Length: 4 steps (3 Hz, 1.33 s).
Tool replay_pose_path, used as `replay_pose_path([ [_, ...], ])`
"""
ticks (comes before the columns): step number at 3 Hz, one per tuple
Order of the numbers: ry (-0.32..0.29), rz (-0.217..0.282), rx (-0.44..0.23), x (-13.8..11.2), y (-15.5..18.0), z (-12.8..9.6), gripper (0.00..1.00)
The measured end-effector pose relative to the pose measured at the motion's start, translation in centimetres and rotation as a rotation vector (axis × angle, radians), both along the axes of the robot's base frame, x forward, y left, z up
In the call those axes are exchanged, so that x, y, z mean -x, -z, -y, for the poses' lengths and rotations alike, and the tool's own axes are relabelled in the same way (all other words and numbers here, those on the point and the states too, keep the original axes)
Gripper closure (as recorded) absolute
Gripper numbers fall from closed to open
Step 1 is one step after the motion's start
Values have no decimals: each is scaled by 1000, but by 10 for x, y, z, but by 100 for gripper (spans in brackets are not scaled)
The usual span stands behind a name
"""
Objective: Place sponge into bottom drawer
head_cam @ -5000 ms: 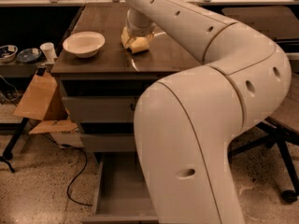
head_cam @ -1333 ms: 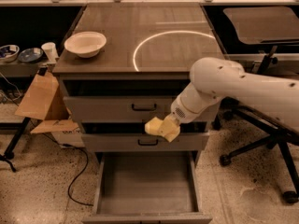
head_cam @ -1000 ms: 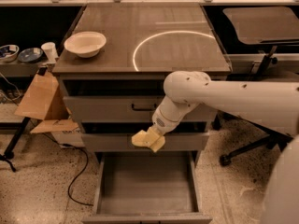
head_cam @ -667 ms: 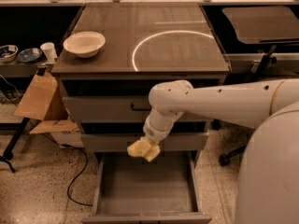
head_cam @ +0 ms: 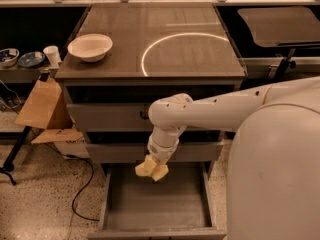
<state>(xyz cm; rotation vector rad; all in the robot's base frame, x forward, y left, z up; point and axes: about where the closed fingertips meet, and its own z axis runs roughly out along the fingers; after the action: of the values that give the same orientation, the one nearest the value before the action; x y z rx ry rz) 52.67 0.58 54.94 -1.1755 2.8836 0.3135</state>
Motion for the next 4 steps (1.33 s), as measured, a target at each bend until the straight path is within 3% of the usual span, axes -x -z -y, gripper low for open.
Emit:
replay_pose_path([
  [1, -12, 38, -4, -5, -12, -3, 100],
  [2, -64, 63, -20, -6, 15, -13, 100],
  [4, -201, 112, -78, 1, 150, -51, 100],
])
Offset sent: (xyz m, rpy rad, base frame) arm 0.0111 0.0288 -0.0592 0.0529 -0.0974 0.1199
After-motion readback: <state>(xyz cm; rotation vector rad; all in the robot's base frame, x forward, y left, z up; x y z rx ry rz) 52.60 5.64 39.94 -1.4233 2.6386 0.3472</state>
